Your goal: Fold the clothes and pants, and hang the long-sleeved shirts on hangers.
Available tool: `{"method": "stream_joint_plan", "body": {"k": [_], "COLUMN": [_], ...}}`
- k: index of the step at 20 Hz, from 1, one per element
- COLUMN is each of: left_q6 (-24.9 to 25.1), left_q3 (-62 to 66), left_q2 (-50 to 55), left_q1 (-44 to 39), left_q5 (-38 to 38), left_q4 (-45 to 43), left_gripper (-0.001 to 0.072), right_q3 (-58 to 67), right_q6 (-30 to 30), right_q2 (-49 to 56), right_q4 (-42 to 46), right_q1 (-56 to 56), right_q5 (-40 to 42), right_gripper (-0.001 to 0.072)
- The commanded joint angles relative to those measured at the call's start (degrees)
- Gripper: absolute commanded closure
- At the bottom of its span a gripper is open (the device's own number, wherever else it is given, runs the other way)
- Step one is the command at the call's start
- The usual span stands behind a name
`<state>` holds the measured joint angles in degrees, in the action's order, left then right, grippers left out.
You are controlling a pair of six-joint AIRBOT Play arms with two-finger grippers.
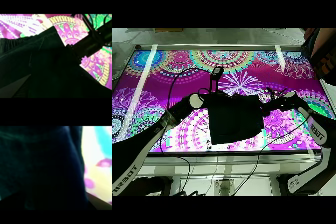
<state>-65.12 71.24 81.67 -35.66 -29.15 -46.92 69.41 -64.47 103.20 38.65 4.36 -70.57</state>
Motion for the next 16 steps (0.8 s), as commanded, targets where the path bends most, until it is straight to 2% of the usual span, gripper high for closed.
{"method": "stream_joint_plan", "body": {"k": [1, 2, 3, 4, 5, 6, 7, 10, 11, 13, 16], "left_q6": [0.0, 0.0, 0.0, 0.0, 0.0, 0.0, 0.1, -0.2, -2.5, -10.2, -17.5], "left_q3": [0.1, 0.1, 0.1, 0.1, 0.1, 0.1, 0.1, 0.1, 0.1, 0.1, 0.1], "left_q2": [0.0, 0.0, -0.1, -0.2, -0.6, -1.4, -2.8, -8.4, -10.6, -14.7, -20.9], "left_q1": [0.1, 0.1, 0.1, 0.2, 0.5, 1.0, 1.7, 4.2, 5.6, 9.1, 15.8], "left_q5": [-0.3, -0.3, -0.3, -0.3, -0.8, -2.1, -3.9, -10.9, -14.2, -22.2, -35.2], "left_q4": [-2.9, -3.3, -5.5, -9.0, -13.4, -18.6, -24.8, -44.4, -51.2, -62.2, -66.4], "left_gripper": [0.0011, 0.0012, 0.0013, 0.0049, 0.0208, 0.0467, 0.0686, 0.0688, 0.0688, 0.0688, 0.0688], "right_q3": [0.5, 0.5, 0.5, 0.5, 0.6, 1.4, 3.0, 8.3, 9.9, 12.2, 13.5], "right_q6": [2.7, 2.7, 2.7, 2.6, 2.7, 2.6, 2.6, 2.4, 2.1, 0.1, -6.1], "right_q2": [2.6, 2.6, 2.5, 2.4, 2.0, 1.6, 1.1, -2.2, -3.9, -7.9, -14.7], "right_q4": [-4.3, -5.0, -6.1, -7.8, -9.5, -10.1, -9.9, -9.8, -9.6, -7.3, 2.5], "right_q1": [-4.4, -6.1, -7.3, -8.2, -8.5, -8.3, -7.3, -1.8, 1.1, 7.5, 18.2], "right_q5": [-3.5, -1.1, 1.4, 3.7, 5.6, 6.1, 5.7, 4.5, 4.5, 4.3, 4.2], "right_gripper": [0.0024, 0.0105, 0.0370, 0.0688, 0.0678, 0.0678, 0.0679, 0.0679, 0.0679, 0.0679, 0.0678]}}
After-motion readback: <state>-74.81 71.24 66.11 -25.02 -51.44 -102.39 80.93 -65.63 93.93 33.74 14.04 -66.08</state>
